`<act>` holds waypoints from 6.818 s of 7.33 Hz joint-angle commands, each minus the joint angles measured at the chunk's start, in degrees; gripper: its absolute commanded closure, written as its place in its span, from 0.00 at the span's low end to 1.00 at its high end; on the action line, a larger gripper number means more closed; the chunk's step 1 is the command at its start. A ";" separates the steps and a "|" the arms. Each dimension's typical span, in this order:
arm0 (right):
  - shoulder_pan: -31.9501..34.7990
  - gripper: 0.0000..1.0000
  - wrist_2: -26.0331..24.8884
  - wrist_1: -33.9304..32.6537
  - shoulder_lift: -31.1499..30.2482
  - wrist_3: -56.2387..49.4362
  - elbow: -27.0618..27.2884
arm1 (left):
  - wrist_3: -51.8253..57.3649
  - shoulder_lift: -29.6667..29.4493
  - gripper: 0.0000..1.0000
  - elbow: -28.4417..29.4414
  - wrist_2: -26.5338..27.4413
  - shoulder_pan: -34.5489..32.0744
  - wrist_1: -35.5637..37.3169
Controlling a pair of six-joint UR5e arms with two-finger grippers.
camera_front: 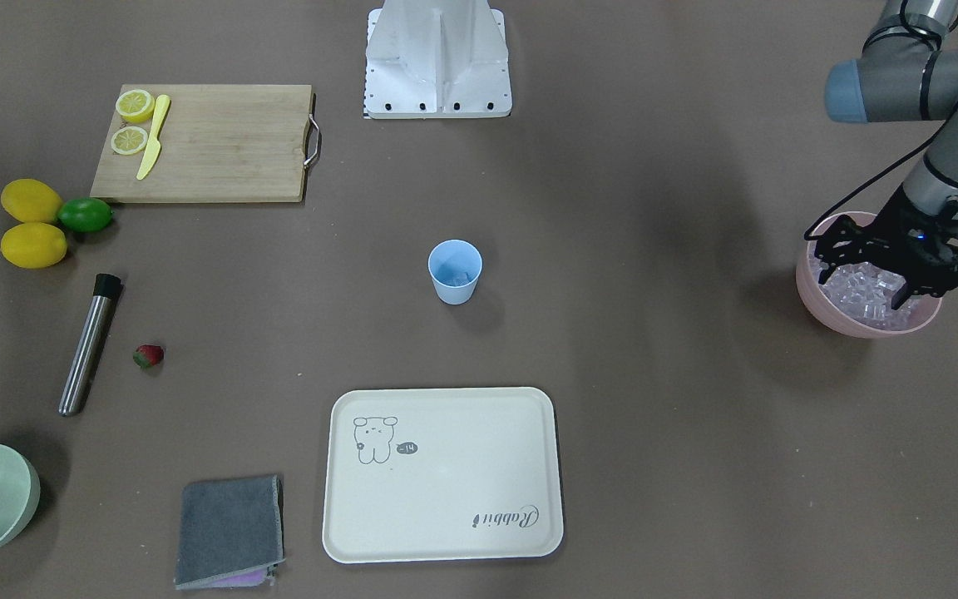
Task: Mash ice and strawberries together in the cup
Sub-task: 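Move the left gripper back to the pink ice bowl, then grasp ice with the left gripper while the right arm reaches toward the strawberry, then drop ice into the blue cup while the right gripper grasps the strawberry, then withdraw the left gripper while the right gripper carries the strawberry toward the cup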
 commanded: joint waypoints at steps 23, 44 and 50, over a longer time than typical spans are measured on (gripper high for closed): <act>-16.91 0.01 -11.12 8.67 17.42 18.51 -12.64 | -57.98 -30.90 1.00 -5.59 5.95 27.24 11.66; -25.09 1.00 -18.95 15.64 24.10 30.78 -18.58 | -40.31 -29.21 0.02 1.03 2.95 17.21 11.68; -36.93 1.00 -25.35 15.28 37.26 55.30 -13.19 | -20.75 -5.54 0.02 -2.95 -5.77 1.28 5.26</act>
